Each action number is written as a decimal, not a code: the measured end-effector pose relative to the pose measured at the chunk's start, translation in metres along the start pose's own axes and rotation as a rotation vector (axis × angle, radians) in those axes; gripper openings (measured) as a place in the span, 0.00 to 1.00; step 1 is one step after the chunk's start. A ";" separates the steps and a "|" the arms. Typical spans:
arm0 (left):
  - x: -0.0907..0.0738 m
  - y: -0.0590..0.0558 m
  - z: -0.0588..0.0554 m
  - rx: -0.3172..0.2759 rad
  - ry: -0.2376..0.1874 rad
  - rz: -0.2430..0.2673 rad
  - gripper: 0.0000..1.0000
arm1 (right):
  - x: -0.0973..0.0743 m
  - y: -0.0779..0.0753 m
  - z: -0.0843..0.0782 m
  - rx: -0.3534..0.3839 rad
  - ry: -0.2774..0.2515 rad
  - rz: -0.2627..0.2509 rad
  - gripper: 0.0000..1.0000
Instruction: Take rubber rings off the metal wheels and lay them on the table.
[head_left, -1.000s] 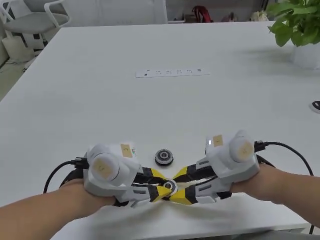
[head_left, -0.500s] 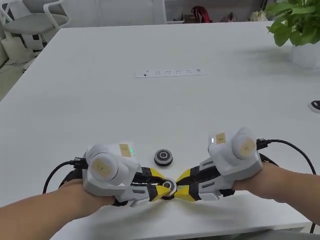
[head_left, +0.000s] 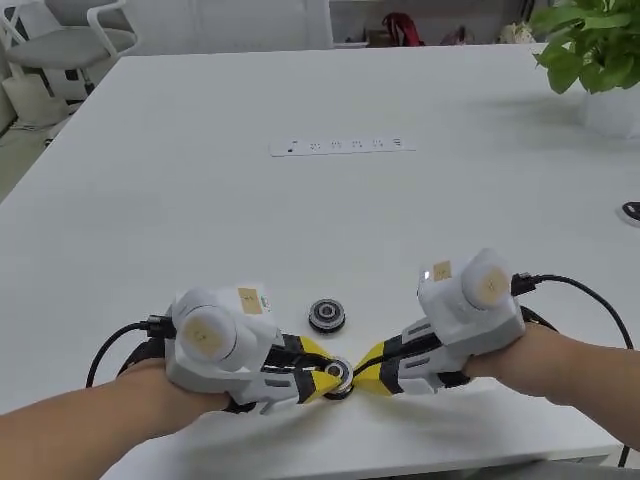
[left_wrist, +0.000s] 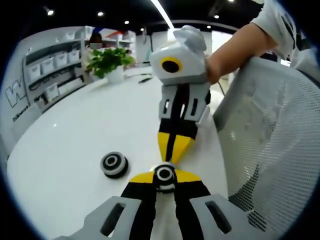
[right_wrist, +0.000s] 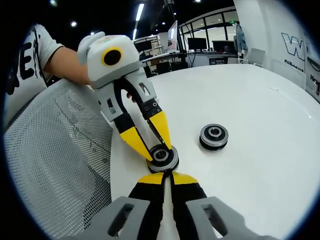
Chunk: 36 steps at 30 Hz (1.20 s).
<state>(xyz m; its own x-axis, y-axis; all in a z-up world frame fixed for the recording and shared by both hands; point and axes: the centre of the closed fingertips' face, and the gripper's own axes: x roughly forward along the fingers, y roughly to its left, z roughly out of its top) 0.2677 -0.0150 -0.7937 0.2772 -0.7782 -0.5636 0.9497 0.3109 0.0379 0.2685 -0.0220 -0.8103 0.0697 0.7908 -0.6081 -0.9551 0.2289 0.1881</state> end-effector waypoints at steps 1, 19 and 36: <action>0.000 0.000 0.000 0.002 0.001 0.000 0.13 | 0.000 0.000 0.000 0.019 -0.001 0.000 0.01; 0.000 0.001 0.000 0.000 0.007 0.006 0.13 | -0.005 -0.004 0.003 0.170 -0.032 0.003 0.00; 0.001 0.003 -0.001 0.003 0.028 0.023 0.12 | -0.009 -0.006 0.014 0.290 -0.118 0.018 0.00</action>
<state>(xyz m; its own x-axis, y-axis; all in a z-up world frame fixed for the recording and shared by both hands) 0.2708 -0.0138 -0.7951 0.2953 -0.7551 -0.5853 0.9434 0.3273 0.0537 0.2775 -0.0220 -0.7951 0.1025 0.8529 -0.5119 -0.8358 0.3529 0.4207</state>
